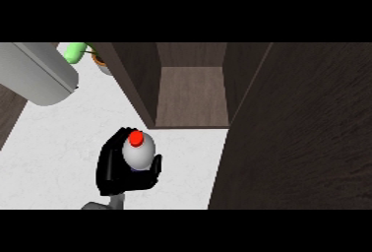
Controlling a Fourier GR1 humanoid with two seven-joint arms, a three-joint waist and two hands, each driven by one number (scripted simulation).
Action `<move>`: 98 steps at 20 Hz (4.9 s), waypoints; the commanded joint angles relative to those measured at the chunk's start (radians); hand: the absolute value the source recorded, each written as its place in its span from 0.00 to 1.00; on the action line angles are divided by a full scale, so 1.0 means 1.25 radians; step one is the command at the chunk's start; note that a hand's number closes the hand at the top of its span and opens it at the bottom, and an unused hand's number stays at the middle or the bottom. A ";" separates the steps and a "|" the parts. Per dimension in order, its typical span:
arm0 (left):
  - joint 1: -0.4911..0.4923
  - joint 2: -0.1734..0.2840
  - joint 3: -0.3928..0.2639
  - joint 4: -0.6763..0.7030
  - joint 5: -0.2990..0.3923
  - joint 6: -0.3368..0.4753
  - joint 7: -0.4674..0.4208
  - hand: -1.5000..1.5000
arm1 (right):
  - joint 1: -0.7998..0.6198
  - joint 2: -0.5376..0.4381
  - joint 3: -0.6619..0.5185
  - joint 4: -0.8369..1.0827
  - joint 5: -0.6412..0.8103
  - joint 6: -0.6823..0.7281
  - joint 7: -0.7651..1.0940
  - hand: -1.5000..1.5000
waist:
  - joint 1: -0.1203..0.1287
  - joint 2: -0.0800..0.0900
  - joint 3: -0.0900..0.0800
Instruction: Pick up the bottled water, place it into the cabinet and close the cabinet
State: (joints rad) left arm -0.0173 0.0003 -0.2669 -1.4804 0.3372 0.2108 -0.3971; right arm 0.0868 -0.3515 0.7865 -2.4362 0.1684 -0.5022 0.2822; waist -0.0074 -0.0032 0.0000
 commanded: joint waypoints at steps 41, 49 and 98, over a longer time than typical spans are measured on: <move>-0.785 0.010 0.108 0.783 -0.079 0.351 0.043 1.00 | 0.044 -0.025 0.025 -0.077 0.005 0.004 -0.020 0.00 | -0.027 0.010 0.000; -0.830 0.002 0.134 0.917 -0.092 0.389 0.005 1.00 | 0.036 -0.029 0.023 -0.103 0.008 -0.004 -0.006 0.00 | -0.029 0.011 -0.001; -0.797 0.000 0.164 0.915 0.050 0.070 -0.260 1.00 | 0.074 -0.079 0.022 -0.107 -0.038 -0.004 -0.074 0.00 | -0.032 0.003 -0.001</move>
State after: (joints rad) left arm -1.0347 -0.0014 -0.0430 -0.2917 0.3363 0.3712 -0.7279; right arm 0.1513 -0.4386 0.7860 -2.4700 0.0707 -0.5035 0.1534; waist -0.0532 0.0105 -0.0029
